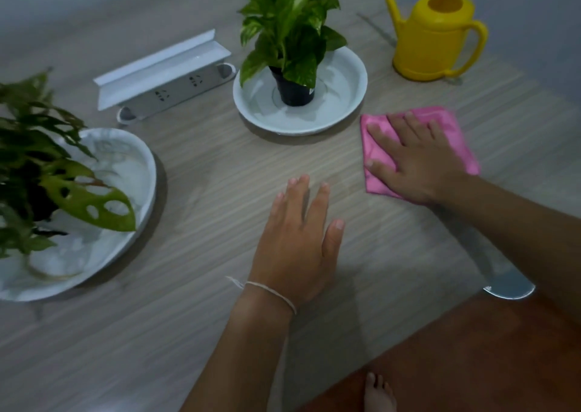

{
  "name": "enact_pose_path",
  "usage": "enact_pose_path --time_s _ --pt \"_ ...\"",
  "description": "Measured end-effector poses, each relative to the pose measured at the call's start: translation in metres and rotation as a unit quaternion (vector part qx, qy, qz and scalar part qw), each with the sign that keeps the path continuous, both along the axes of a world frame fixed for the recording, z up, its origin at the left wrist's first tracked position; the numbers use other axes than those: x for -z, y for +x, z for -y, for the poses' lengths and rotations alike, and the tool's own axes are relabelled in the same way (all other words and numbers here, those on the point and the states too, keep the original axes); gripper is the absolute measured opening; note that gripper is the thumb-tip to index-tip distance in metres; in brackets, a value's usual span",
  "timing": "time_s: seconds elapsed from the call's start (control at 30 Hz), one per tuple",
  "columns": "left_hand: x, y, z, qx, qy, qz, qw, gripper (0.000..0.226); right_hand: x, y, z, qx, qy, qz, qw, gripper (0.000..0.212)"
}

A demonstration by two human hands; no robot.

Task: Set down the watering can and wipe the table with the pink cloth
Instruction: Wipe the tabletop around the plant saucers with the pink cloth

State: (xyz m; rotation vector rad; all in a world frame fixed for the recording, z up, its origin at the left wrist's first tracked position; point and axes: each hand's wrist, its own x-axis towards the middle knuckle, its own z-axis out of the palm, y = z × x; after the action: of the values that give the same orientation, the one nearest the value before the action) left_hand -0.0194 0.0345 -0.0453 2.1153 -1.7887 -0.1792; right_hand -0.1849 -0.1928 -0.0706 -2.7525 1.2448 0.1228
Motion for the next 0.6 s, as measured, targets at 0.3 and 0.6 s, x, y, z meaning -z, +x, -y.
enact_pose_path --time_s 0.3,0.6 --pt "-0.027 0.06 -0.103 -0.033 0.0 -0.002 0.999 0.064 -0.003 0.017 -0.135 0.014 0.003 -0.033 0.999 0.086" --pt "-0.016 0.108 -0.223 -0.078 0.018 -0.011 0.997 0.058 -0.004 0.065 -0.254 -0.016 0.007 -0.055 0.998 0.087"
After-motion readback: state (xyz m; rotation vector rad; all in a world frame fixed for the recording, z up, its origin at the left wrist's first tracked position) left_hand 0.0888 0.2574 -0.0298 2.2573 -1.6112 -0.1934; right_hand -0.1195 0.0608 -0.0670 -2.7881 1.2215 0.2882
